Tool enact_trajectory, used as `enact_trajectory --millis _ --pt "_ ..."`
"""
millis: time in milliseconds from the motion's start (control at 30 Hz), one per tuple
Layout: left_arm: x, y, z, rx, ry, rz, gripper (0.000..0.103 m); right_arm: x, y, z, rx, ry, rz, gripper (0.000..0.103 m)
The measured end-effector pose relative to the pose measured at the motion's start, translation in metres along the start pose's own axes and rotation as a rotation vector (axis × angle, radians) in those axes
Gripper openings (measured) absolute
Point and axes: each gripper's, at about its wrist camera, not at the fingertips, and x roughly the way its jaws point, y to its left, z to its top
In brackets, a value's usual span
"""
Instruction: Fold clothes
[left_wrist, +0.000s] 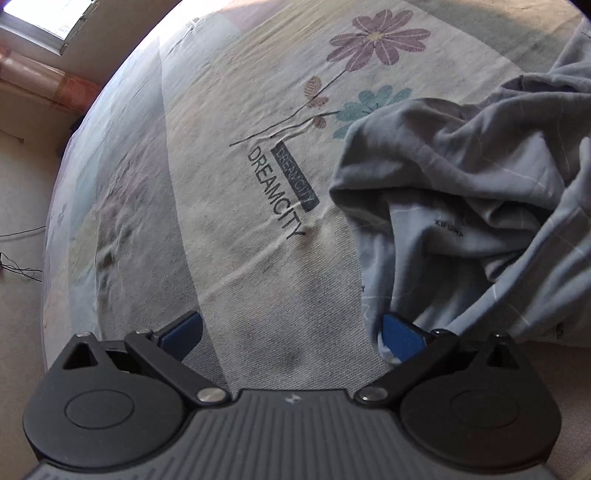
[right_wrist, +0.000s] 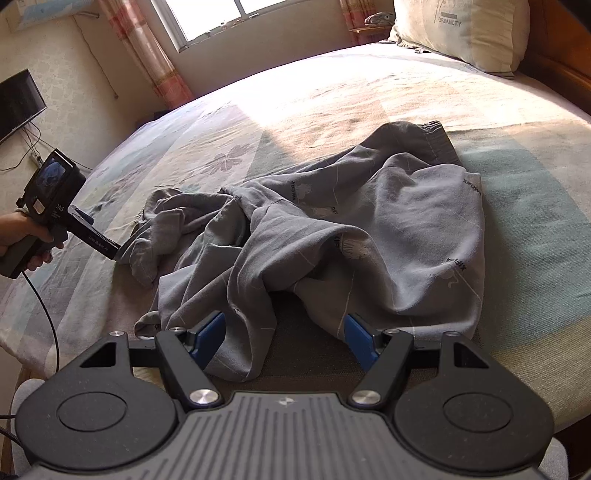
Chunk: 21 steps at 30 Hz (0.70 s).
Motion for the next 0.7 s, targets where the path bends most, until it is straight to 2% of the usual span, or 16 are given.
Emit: enact_trajectory --millis 67,200,267,367,467,600,667,700 --pt "-0.010 0.005 0.002 -0.045 -0.038 -0.054 0.102 -0.003 0.003 0.000 -0.012 -0.005 -0.003 0.075" --pt "-0.029 -0.010 0.012 -0.036 -0.116 -0.104 0.102 -0.005 0.008 -0.001 -0.022 -0.003 -0.006 0.075" --pt "-0.021 -0.019 0.016 -0.022 -0.093 -0.112 0.102 -0.006 0.010 -0.001 -0.025 -0.002 -0.010 0.075" --pt "-0.001 -0.026 0.011 0.000 -0.028 -0.085 0.102 -0.010 0.015 -0.002 -0.037 -0.009 -0.007 0.075" --pt "0.008 -0.008 -0.002 -0.036 -0.013 -0.093 0.103 -0.015 0.016 -0.003 -0.057 -0.016 -0.019 0.075" --pt "0.017 0.018 -0.013 -0.016 0.033 0.022 0.103 -0.013 0.014 -0.003 -0.054 -0.009 -0.034 0.076" --pt "0.024 0.026 -0.015 0.014 0.057 0.136 0.103 -0.009 0.013 -0.003 -0.048 -0.002 -0.035 0.076" --pt "0.030 0.030 -0.017 0.056 0.066 0.243 0.102 -0.008 0.013 -0.003 -0.045 0.001 -0.036 0.076"
